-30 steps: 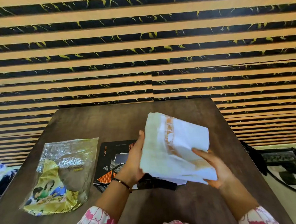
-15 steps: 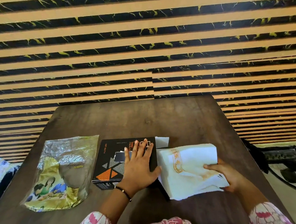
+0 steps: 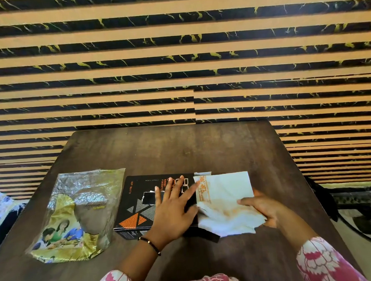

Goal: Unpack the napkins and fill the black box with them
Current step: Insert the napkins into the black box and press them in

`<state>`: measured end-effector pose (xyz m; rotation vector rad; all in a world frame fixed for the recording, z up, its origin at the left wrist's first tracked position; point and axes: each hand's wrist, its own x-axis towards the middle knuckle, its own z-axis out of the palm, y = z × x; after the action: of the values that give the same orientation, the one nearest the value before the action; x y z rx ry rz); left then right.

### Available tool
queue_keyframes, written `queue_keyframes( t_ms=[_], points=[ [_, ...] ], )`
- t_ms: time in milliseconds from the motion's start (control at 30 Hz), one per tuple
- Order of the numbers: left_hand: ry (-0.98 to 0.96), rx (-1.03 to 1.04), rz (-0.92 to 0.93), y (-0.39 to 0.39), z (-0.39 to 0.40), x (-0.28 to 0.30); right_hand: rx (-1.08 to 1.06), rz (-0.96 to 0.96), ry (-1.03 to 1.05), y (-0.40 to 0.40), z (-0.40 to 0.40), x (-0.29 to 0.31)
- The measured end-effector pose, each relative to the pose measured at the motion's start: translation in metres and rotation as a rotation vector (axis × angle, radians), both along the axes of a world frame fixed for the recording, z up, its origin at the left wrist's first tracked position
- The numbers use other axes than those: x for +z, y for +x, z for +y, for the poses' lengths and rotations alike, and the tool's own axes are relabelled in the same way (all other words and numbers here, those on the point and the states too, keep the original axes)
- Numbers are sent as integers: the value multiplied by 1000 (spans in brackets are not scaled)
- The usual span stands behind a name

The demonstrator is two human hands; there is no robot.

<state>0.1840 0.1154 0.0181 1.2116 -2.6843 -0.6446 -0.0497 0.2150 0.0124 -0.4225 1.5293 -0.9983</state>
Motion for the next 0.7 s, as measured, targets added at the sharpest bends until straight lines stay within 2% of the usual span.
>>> queue_keyframes(
  t_ms=[67,133,267,400,700],
  points=[
    [74,30,76,-1,-1,5,8,-46,37,-1,3,-5],
    [69,54,57,-6,0,10,-11,-68,73,0,3,-7],
    [2,89,-77,-19,1,19,-40,-44,52,4,-1,-10],
    [-134,-11,-284,-22,3,13,-61,-17,-5,3,-3,-7],
    [-128,-20,-589,-50,-1,35,-33,-91,-70,-2,6,-12]
  ],
)
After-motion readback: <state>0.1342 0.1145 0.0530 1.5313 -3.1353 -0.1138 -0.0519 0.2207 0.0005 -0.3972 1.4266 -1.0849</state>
